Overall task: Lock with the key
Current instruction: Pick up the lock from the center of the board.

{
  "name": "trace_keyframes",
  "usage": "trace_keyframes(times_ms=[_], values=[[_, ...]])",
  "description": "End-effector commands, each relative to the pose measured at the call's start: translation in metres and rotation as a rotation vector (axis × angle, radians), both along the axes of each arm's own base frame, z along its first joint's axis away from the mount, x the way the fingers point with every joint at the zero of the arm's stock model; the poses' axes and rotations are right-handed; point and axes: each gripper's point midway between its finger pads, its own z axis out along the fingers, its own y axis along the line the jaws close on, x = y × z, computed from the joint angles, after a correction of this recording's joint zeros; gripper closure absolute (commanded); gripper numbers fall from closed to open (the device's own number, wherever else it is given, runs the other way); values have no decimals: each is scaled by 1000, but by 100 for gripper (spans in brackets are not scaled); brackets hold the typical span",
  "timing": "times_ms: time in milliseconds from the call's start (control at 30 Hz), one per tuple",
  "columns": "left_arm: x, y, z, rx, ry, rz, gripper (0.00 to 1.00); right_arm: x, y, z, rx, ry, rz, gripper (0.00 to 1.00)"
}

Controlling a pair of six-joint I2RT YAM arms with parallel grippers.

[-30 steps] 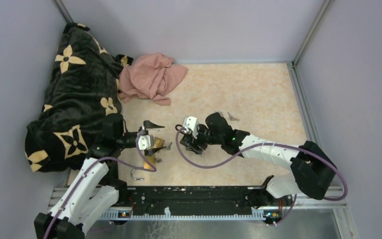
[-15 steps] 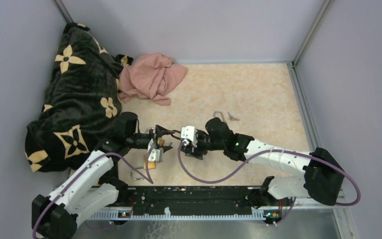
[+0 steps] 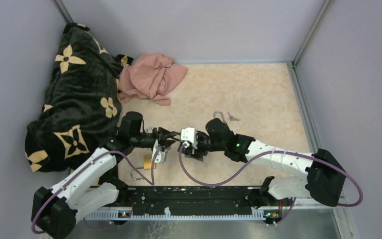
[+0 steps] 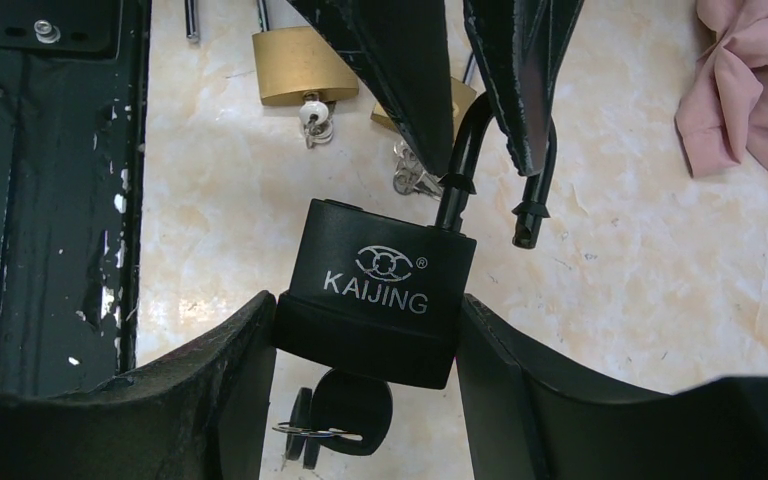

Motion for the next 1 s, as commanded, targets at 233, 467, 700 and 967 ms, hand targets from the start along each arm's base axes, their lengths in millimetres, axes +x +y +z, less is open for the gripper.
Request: trace_keyframes(times_ms=[233, 467, 700, 967], values=[[2, -10, 12, -19, -92, -33, 98, 3, 22, 85, 215, -153, 49, 100], [-8, -13, 23, -90, 142, 38, 100, 14, 19, 76, 195, -165, -10, 100], [-22, -16, 33, -156, 364, 82, 100, 37, 13, 73, 191, -218, -133, 100], [-18, -15, 40, -196, 374, 130, 100, 51, 12, 72, 195, -248, -200, 68]])
